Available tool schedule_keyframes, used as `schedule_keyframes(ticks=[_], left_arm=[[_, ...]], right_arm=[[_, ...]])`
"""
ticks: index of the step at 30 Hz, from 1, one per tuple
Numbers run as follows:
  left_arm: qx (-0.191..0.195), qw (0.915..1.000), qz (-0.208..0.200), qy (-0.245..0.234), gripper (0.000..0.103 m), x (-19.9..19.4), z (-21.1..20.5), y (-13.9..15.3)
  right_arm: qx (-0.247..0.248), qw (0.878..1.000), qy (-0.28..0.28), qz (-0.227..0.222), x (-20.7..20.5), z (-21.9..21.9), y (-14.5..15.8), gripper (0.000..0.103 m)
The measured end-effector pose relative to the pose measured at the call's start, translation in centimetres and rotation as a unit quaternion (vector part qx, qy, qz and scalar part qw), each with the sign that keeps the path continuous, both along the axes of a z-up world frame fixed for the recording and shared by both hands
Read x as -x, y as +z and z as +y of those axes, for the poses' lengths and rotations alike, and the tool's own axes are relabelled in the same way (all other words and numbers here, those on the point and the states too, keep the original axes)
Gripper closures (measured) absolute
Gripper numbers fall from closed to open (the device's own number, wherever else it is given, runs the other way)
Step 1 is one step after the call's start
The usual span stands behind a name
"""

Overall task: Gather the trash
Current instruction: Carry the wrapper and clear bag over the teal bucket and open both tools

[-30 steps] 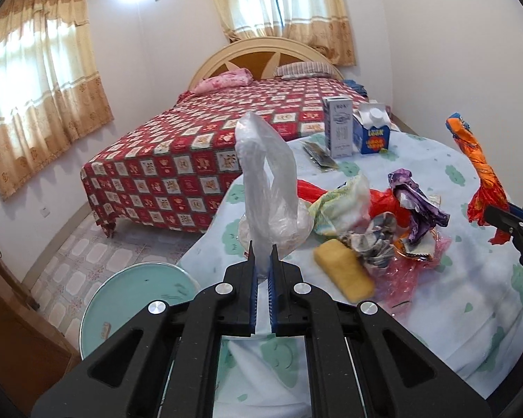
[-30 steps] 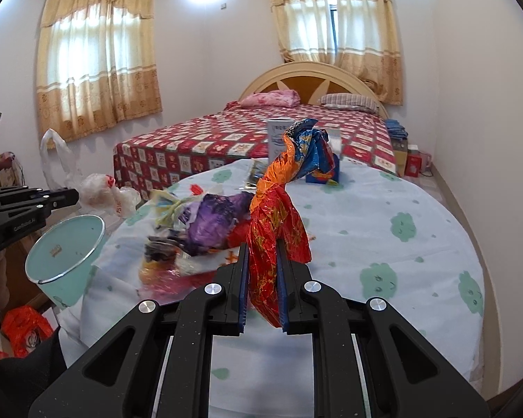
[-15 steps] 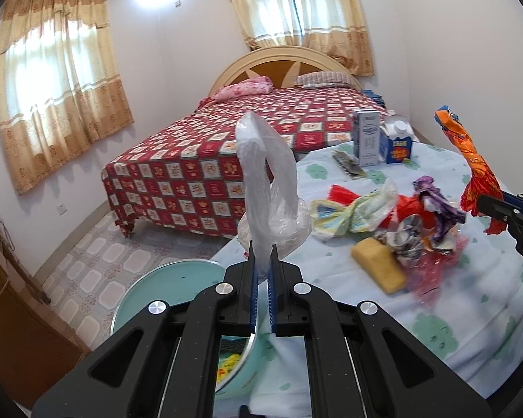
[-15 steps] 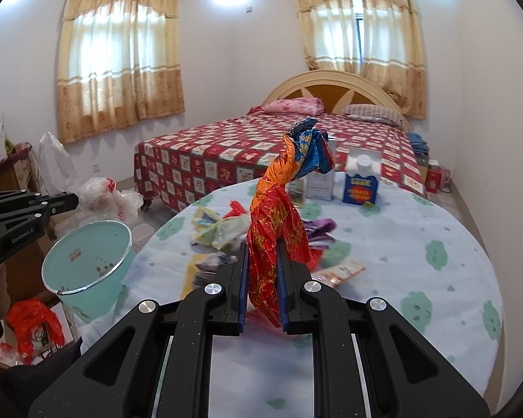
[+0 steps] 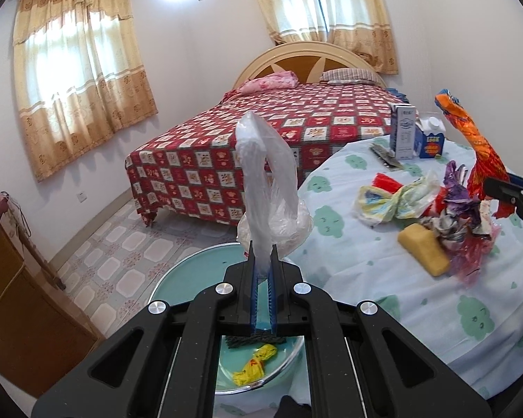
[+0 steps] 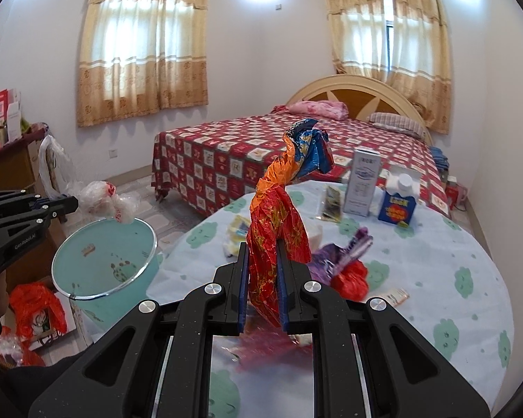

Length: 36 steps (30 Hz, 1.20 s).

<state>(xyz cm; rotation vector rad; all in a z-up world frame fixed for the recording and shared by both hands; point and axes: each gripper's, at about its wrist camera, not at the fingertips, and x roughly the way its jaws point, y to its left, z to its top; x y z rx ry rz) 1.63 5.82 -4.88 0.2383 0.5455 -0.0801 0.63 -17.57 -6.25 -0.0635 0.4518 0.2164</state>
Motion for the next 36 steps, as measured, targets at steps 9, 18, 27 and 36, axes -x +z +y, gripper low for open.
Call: schedule_keyframes(ticks=[9,18,27,36], left_arm=[[0.004,0.9997,-0.001,0.023,0.098,0.0,2.6,0.0],[0.006,0.9993,-0.001,0.036,0.098,0.0,4.1,0.0],[0.004,0.9988,0.000,0.050,0.098,0.1,5.0,-0.3],[0.003,0.9978,0.003,0.066,0.098,-0.1,6.0,-0.8]], right_arm=[[0.013,1.000,0.023,-0.001,-0.7,2.4,0.4,0.088],[0.024,0.999,0.043,-0.001,-0.7,4.6,0.4,0.088],[0.033,0.998,0.062,0.000,-1.4,6.5,0.6,0.088],[0.043,0.995,0.085,0.008,-2.3,8.9,0.1,0.088]])
